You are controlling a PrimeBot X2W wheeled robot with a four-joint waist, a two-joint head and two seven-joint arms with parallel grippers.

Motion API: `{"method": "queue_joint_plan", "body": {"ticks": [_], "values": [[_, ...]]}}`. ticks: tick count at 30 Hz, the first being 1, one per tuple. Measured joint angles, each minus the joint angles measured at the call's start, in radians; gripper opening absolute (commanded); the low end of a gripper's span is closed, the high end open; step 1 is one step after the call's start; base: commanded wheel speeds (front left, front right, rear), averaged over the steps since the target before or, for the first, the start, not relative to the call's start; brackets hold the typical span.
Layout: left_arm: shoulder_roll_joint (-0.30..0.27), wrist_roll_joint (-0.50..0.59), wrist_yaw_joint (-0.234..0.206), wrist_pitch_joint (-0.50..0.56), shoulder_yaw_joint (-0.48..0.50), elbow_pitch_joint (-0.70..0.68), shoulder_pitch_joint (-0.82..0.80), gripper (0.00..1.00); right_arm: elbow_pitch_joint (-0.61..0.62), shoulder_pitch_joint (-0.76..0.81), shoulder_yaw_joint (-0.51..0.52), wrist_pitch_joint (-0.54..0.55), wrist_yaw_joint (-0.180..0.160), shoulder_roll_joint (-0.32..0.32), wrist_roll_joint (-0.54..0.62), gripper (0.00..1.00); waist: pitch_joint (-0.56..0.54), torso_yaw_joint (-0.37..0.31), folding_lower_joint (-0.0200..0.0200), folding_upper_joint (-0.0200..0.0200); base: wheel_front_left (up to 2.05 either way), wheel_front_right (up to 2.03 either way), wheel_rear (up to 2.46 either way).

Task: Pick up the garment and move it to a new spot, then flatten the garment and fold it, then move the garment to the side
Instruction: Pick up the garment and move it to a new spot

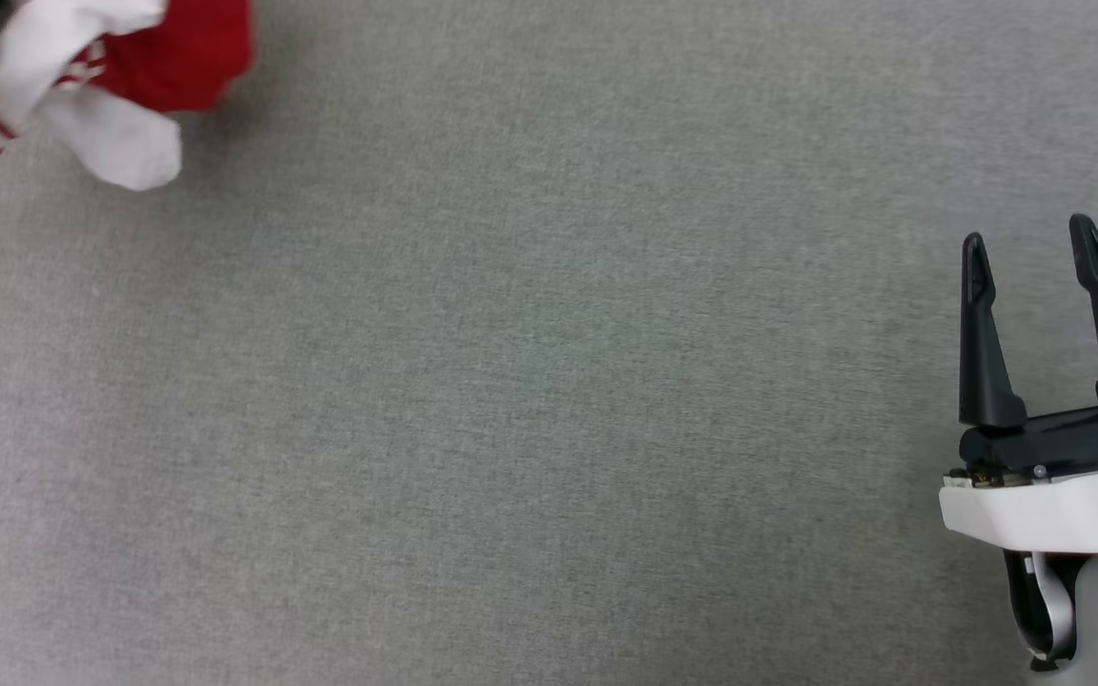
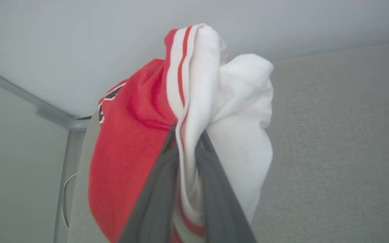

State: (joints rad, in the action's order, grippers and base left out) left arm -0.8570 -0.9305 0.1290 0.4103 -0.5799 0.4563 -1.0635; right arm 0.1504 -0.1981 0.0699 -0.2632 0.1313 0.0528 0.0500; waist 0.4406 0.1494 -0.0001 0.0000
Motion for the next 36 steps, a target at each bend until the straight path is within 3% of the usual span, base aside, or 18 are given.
{"method": "queue_joint_plan", "body": {"ticks": [8,15,27,32,36], "values": [[0.029,0.085,0.0,0.012,-0.11,-0.236,-0.058,0.0,-0.013,0.015,0.004,0.0,0.0,-0.001,-0.056,1.0,-0.044,-0.065,-0.0001,0.0,0.0,0.0,0.0],[0.14,0.129,0.0,0.033,-0.244,-0.347,-0.071,0.0,-0.019,0.014,0.011,0.0,0.0,-0.001,-0.088,1.0,-0.054,-0.149,-0.0001,0.0,0.0,0.0,0.0],[0.387,0.105,0.0,-0.014,-0.634,-0.319,-0.046,0.0,-0.027,0.011,0.017,0.0,0.0,-0.001,-0.129,1.0,-0.048,-0.242,0.0,0.0,0.0,0.0,0.0],[0.452,0.083,0.0,-0.039,-0.69,-0.255,0.009,0.0,-0.028,0.013,0.02,0.0,0.0,-0.001,-0.132,1.0,-0.049,-0.25,0.0,0.0,0.0,0.0,0.0],[0.496,0.092,0.0,-0.001,-0.697,-0.243,0.092,0.0,-0.029,0.013,0.018,0.0,0.0,-0.001,-0.135,1.0,-0.049,-0.255,0.0,0.0,0.0,0.0,0.0]]}}
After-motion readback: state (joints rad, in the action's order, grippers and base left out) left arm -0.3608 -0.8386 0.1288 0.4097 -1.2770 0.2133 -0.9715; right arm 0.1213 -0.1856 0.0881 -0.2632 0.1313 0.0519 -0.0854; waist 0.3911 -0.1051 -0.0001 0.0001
